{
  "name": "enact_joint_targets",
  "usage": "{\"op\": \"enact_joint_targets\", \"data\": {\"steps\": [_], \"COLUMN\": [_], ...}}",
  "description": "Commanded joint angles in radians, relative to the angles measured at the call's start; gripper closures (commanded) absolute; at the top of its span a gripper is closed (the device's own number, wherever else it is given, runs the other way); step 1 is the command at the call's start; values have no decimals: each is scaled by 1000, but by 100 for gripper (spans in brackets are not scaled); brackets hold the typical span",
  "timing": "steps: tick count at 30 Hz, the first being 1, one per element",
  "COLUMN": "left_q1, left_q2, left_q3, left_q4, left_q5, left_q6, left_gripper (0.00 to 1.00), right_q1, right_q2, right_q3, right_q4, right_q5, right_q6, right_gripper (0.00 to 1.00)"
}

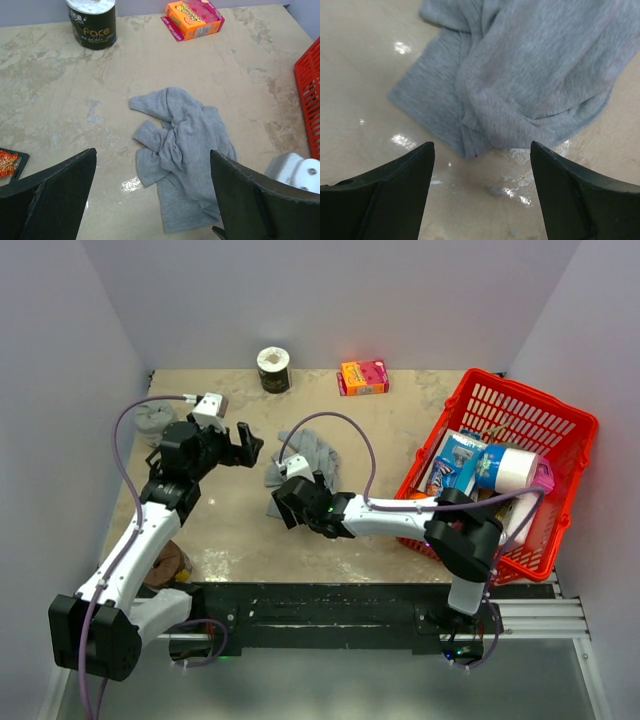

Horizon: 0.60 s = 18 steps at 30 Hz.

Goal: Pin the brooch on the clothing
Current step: Pick up the crumped clothing from the center of the board.

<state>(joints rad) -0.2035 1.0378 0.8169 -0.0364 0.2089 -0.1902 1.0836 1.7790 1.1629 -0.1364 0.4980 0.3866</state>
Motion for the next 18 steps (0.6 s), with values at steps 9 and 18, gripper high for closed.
{"op": "enact_joint_targets", "data": {"steps": [9, 18], "left_q1": [-39, -76], "left_q2": [198, 274], "left_q3": [21, -42], "left_q4": [-132, -246], "left_q5": [6, 1], "left_q6": [-19, 43], "left_gripper": [1, 1], "right_q1": [-65, -113], "right_q2": [123, 137], "right_q3": [43, 20], "right_q4": [123, 176], "right_q5": [47, -39], "right_q6": [17, 0], "right_gripper": [30, 50]}}
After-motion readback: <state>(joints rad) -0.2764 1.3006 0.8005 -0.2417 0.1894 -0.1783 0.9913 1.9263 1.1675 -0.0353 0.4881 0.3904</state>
